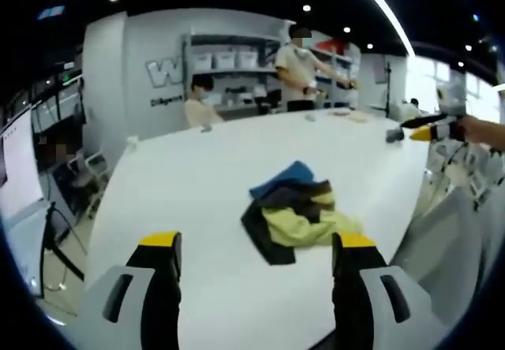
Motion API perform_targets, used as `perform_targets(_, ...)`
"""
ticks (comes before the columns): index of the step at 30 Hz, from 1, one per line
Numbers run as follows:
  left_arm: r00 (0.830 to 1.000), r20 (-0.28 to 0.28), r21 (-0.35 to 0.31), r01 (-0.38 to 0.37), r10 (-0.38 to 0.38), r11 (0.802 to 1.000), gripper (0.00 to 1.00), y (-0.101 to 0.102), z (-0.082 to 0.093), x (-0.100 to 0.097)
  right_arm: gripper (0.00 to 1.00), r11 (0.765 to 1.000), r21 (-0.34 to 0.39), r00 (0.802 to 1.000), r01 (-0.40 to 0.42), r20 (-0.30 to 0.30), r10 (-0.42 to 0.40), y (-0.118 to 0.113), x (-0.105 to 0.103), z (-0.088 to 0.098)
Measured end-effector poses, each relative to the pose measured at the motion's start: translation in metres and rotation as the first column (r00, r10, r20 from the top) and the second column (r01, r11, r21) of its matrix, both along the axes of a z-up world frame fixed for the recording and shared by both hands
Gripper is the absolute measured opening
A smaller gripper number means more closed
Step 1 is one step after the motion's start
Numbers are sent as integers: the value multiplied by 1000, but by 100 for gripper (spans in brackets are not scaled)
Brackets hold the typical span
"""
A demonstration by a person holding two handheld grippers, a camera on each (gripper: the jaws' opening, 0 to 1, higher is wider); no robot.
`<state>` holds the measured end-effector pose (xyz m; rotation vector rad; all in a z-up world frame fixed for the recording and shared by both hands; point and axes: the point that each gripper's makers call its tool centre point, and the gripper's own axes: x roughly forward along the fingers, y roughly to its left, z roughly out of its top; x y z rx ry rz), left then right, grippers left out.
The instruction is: Fold the garment on the visible template until the final outline fits inside the template.
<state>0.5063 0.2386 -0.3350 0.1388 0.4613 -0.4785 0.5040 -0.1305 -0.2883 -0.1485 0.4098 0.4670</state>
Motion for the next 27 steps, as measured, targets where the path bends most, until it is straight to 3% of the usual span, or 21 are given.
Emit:
perform_targets(2,999,-31,11,9,-8,1000,71,1,-8,3,60,998,-65,1000,-15,16,16,-9,13,2)
perform_targets(6,999,-47,24,22,-21,999,71,0,-13,8,59,998,-62,1000,-15,23,17,-12,23,6)
perform_targets(9,998,-57,37,23,-21,999,71,2,-17,15,58,999,-35,1000,-12,27,13,-22,46,4)
perform_targets(12,997,-72,53,4,-1,999,71,6,-23,26,56,996,-84,999,-37,14,39,-20,68,-6)
perform_targets(15,997,-77,47,-13,17,999,71,7,-23,31,55,996,-73,999,-48,-2,48,-15,83,-15)
perform_targets(19,992,-122,15,-18,20,1000,70,1,-39,43,51,998,-36,999,-44,-13,43,-8,103,-24)
perform_targets(22,989,-149,39,20,-14,999,68,-6,-50,49,50,999,-26,999,-46,-27,45,-3,116,-35)
perform_targets(23,987,-155,51,37,-29,998,67,-7,-53,50,49,995,-77,997,-61,-41,58,-2,122,-45)
perform_targets(25,985,-168,65,56,-44,996,67,-8,-57,52,49,994,-90,997,-65,-42,61,1,127,-52)
perform_targets(27,983,-175,84,71,-55,994,66,-7,-62,59,48,996,-62,997,-62,-51,59,7,138,-56)
